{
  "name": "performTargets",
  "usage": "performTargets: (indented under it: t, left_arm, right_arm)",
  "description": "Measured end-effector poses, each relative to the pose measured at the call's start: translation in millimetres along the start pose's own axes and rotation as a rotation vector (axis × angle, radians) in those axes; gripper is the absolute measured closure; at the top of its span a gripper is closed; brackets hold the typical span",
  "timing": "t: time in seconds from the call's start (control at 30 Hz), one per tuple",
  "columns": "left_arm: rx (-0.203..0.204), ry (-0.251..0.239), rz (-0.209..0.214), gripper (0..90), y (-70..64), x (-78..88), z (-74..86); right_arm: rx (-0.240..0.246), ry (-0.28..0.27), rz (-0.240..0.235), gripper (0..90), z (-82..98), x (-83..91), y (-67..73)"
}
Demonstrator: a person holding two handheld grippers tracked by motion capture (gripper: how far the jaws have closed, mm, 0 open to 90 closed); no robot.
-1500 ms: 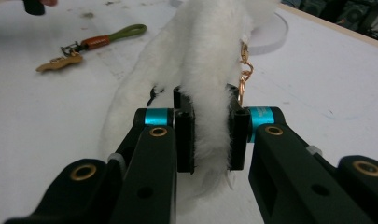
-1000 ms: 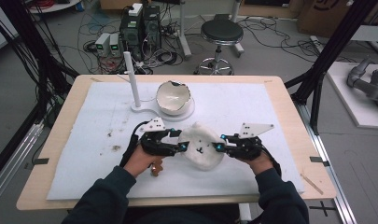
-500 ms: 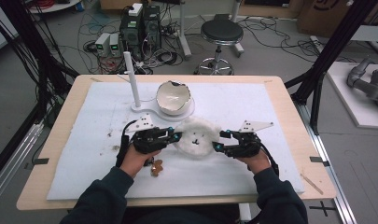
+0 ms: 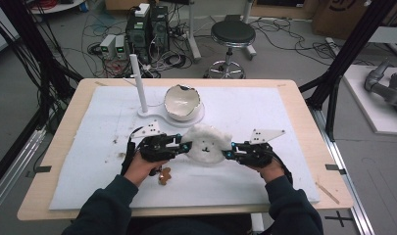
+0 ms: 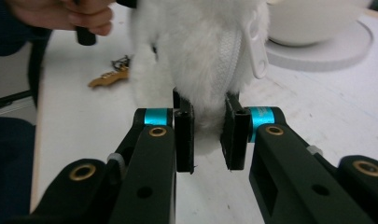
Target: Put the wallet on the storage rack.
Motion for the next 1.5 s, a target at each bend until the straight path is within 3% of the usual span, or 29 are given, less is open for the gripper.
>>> performTargets:
  t: [0.1, 0.13, 0.27, 0.4, 0.47, 0.53, 0.57, 0.67, 0.83, 0.93, 1.13, 1.37, 1.4, 1.43, 1.5]
  left_arm:
    - [0.004, -0.002, 0.009, 51.5, 1.1, 0.4, 0.0]
    - [0.004, -0.003, 0.029, 52.3, 0.9, 0.8, -0.3]
    - [-0.014, 0.008, 0.076, 63.9, -3.0, 1.1, 0.0]
    - [-0.082, 0.020, 0.101, 74.5, -9.4, 0.5, -1.6]
    - [-0.119, 0.021, 0.076, 75.9, -12.3, 0.3, -5.4]
    - [-0.145, 0.020, 0.039, 76.4, -12.6, 2.3, -10.7]
    - [-0.160, 0.020, 0.027, 76.6, -12.0, 4.6, -13.4]
    - [-0.186, 0.015, -0.016, 76.6, -7.1, 13.7, -21.7]
    - [-0.259, -0.008, -0.111, 76.7, 8.3, 33.4, -40.0]
    - [-0.326, 0.009, -0.176, 76.7, 17.1, 41.5, -54.0]
    - [-0.438, 0.035, -0.259, 76.9, 28.9, 51.9, -88.2]
    - [-0.625, 0.157, -0.338, 76.9, 47.7, 44.9, -117.7]
    - [-0.625, 0.157, -0.338, 76.9, 47.7, 44.9, -117.7]
    - [-0.656, 0.195, -0.351, 76.9, 52.4, 38.0, -122.7]
    - [-0.680, 0.226, -0.360, 76.9, 57.3, 29.8, -125.2]
  right_arm:
    - [0.033, -0.020, -0.019, 79.3, -2.0, 0.5, 3.0]
    - [0.035, -0.020, -0.024, 79.3, -1.8, 0.4, 2.9]
    - [0.046, -0.018, -0.027, 79.1, -1.4, 0.3, 3.2]
    - [0.037, -0.015, -0.011, 78.0, -0.5, 1.6, 0.4]
    - [0.012, -0.007, 0.010, 70.1, 0.1, 0.4, -0.8]
    - [-0.024, -0.024, 0.063, 50.6, -0.6, 0.9, -3.4]
    - [-0.033, -0.031, 0.092, 46.9, -0.8, 3.0, -5.6]
    - [-0.055, -0.042, 0.166, 40.0, 1.0, 14.1, -11.6]
    - [-0.077, -0.063, 0.279, 37.1, 5.9, 39.0, -22.5]
    - [-0.090, -0.072, 0.324, 37.1, 9.7, 53.2, -28.4]
    - [-0.123, -0.082, 0.375, 33.5, 15.9, 70.3, -37.5]
    - [-0.152, -0.066, 0.395, 30.1, 22.6, 74.6, -43.2]
    - [-0.154, -0.064, 0.394, 30.1, 22.7, 74.4, -43.4]
    - [-0.159, -0.062, 0.392, 30.1, 22.7, 74.1, -43.1]
    - [-0.157, -0.057, 0.391, 30.1, 23.0, 73.3, -43.3]
Point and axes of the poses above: each handheld gripper's, and its own axes: x roughly backward along the jaws, z roughly out of its underside, y roughly to its left, the point moved 2 cm from there along -x, roughly forward along the jaws, and after that the axes turned 4 degrees about -y, right-handed, at the moved point
